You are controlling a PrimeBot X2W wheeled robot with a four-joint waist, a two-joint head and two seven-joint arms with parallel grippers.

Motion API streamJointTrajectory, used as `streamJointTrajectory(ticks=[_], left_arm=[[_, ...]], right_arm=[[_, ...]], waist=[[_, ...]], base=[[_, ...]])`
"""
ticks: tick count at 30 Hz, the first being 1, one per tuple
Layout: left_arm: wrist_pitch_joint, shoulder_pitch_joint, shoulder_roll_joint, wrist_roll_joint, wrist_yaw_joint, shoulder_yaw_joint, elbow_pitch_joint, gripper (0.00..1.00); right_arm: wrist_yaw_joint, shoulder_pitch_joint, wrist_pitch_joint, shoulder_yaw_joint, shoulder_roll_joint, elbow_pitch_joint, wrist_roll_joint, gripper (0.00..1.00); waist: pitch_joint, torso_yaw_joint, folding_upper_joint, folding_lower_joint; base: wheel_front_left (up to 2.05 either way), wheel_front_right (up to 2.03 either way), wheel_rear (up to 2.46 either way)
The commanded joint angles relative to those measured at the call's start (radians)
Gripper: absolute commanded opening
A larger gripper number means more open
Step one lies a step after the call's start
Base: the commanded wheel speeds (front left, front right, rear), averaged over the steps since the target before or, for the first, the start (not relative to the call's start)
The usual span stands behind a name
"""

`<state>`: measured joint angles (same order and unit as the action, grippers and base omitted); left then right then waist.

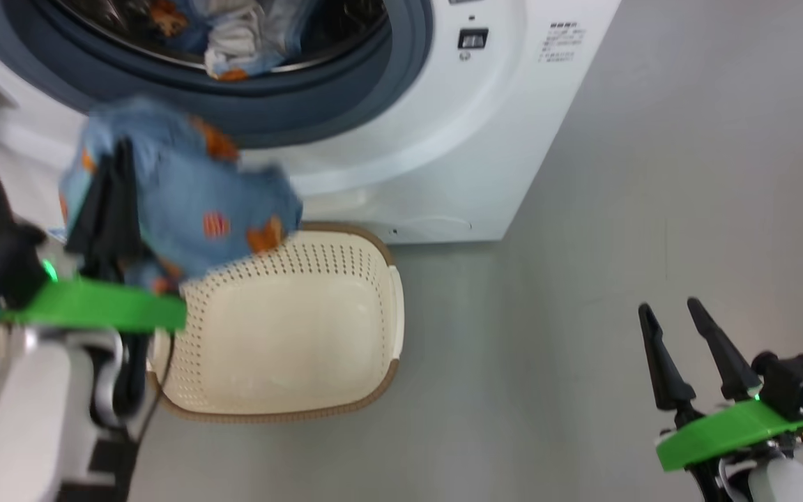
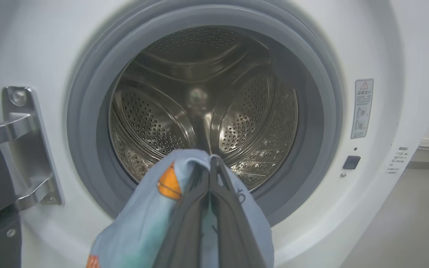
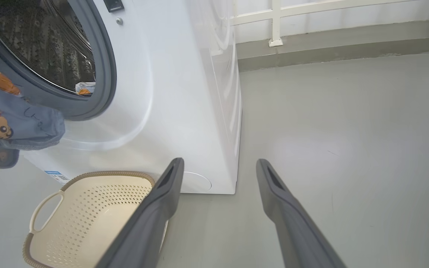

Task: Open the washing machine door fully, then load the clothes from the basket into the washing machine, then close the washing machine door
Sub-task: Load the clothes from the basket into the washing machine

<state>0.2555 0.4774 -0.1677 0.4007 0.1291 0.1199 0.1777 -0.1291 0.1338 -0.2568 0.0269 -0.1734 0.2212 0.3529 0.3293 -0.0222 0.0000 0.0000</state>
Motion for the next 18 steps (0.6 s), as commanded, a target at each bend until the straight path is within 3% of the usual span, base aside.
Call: streamJointTrajectory(ticks=[1, 11, 18], left_arm=[[0.006, 0.048, -0.035, 0.004, 0.002, -0.029, -0.013, 0.0], [0.006, 0.377, -0.049, 0.026, 0.002, 0.013, 0.159, 0.0], [0.006, 0.524, -0.052, 0.02, 0.002, 0.063, 0.377, 0.0]], right_arm=[[-0.002, 0.018, -0.005, 0.027, -0.006, -0.023, -0.006, 1.0], [-0.002, 0.101, -0.005, 0.05, 0.011, -0.021, -0.002, 1.0], [-0.002, 0.133, -0.005, 0.069, 0.031, -0.019, -0.001, 1.0]], waist=[[0.05, -0.017, 0.0, 0.0], [0.156, -0.049, 0.0, 0.0], [0.197, -0.082, 0.0, 0.0]], base=[[0.0, 0.0, 0.0], [0.0, 0.0, 0.0], [0.0, 0.0, 0.0]])
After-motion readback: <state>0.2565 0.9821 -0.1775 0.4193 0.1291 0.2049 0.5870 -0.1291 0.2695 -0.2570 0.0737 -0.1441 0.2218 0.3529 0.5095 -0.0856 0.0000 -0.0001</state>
